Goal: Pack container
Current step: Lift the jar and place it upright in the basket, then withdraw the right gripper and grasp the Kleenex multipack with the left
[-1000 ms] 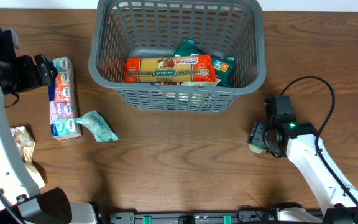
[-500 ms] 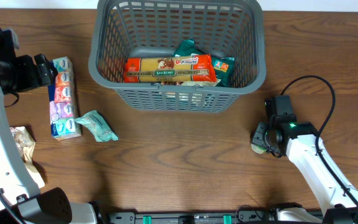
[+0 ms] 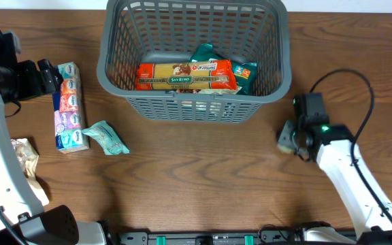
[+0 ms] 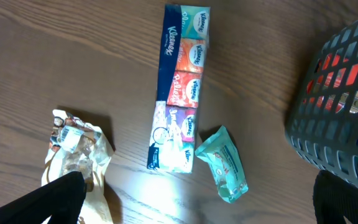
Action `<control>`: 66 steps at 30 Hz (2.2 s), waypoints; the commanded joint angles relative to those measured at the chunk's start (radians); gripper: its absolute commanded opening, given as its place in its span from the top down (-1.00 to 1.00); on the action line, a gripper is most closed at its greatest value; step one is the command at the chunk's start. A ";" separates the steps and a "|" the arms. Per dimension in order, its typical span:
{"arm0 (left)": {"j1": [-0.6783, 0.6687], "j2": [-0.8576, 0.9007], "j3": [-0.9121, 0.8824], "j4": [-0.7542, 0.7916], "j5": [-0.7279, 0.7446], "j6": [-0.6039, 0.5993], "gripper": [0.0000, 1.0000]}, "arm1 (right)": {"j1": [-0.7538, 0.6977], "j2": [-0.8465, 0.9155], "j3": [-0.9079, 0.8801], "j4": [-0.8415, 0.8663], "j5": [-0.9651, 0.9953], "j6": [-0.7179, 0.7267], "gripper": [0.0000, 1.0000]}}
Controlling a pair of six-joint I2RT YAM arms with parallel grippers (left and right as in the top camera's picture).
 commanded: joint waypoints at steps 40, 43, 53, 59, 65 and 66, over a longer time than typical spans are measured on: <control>0.004 -0.012 0.000 0.003 0.003 0.010 -0.97 | 0.208 0.755 1.378 -0.332 -0.347 -0.854 0.98; 0.004 -0.012 0.000 0.003 0.003 0.010 -0.97 | 0.213 0.832 1.378 -0.336 -0.347 -0.853 0.98; 0.004 -0.012 0.000 -0.001 0.003 0.010 -0.97 | 0.231 0.958 1.378 -0.350 -0.344 -0.850 0.29; 0.004 -0.012 0.000 -0.003 0.003 0.010 -0.97 | 0.240 0.921 1.416 -0.352 -0.313 -0.853 -0.75; 0.004 -0.012 0.000 -0.003 0.003 0.010 -0.97 | 0.229 0.793 1.592 -0.354 -0.313 -0.834 -0.99; 0.004 -0.012 0.000 -0.004 0.002 0.010 -0.97 | 0.222 0.765 1.629 -0.355 -0.313 -0.825 -0.99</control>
